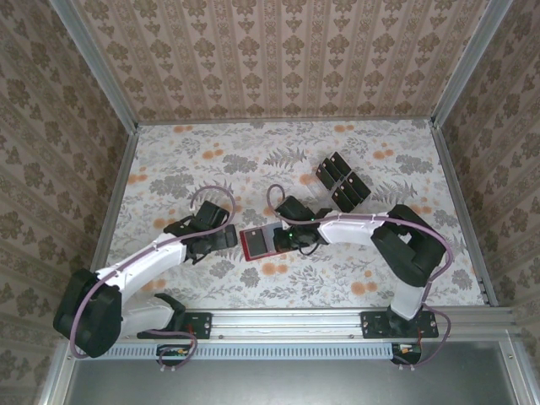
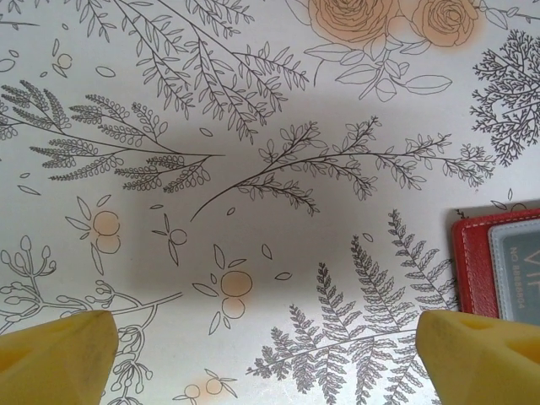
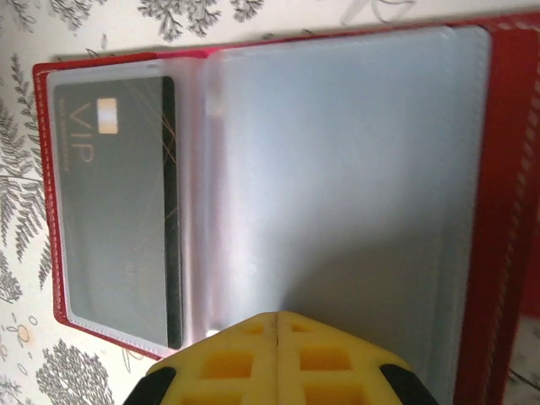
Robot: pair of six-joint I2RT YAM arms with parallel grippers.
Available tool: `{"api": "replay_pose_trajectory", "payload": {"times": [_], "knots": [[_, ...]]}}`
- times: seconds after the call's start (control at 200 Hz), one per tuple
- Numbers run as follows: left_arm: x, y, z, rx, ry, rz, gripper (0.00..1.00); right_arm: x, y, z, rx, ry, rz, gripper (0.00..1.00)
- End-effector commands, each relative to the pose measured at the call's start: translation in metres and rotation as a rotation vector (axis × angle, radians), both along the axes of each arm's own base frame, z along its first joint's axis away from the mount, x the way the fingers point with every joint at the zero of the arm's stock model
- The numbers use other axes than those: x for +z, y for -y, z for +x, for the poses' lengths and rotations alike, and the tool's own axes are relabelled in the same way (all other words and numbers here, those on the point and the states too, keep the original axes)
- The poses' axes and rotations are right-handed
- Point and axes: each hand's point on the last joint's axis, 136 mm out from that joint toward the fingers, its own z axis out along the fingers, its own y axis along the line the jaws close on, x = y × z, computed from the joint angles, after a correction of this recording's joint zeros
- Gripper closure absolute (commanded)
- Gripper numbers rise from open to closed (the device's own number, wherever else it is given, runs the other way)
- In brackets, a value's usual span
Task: Put the credit cards into the card holder
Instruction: Move the card holder to the center of the table.
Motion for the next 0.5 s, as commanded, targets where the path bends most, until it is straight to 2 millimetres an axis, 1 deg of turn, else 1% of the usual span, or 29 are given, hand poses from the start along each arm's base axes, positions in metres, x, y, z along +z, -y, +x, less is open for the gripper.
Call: {"api": "replay_pose_trajectory", "payload": {"times": [0.0, 0.08, 0.16, 0.31, 0.395, 0.495], "knots": [[0.006, 0.011, 0.005, -0.04, 0.004, -0.01, 0.0, 0.034, 0.006, 0.003, -0.027, 0.055, 0.02, 0.88], [0.005, 0.015, 0.007, -0.051, 0.001, -0.015, 0.0, 0.047, 0.015, 0.006, -0.088, 0.086, 0.025, 0.77], [0.003, 0.02, 0.008, -0.061, -0.002, -0.017, 0.0, 0.051, 0.027, 0.006, -0.145, 0.101, 0.006, 0.7], [0.001, 0.028, 0.009, -0.082, -0.008, -0.012, 0.0, 0.042, 0.046, -0.001, -0.212, 0.087, -0.039, 0.64], [0.0, 0.031, 0.01, -0.087, -0.01, -0.007, 0.0, 0.034, 0.05, -0.005, -0.23, 0.066, -0.05, 0.61], [-0.001, 0.034, 0.011, -0.092, -0.011, -0.002, 0.0, 0.024, 0.049, -0.007, -0.24, 0.046, -0.049, 0.61]]}}
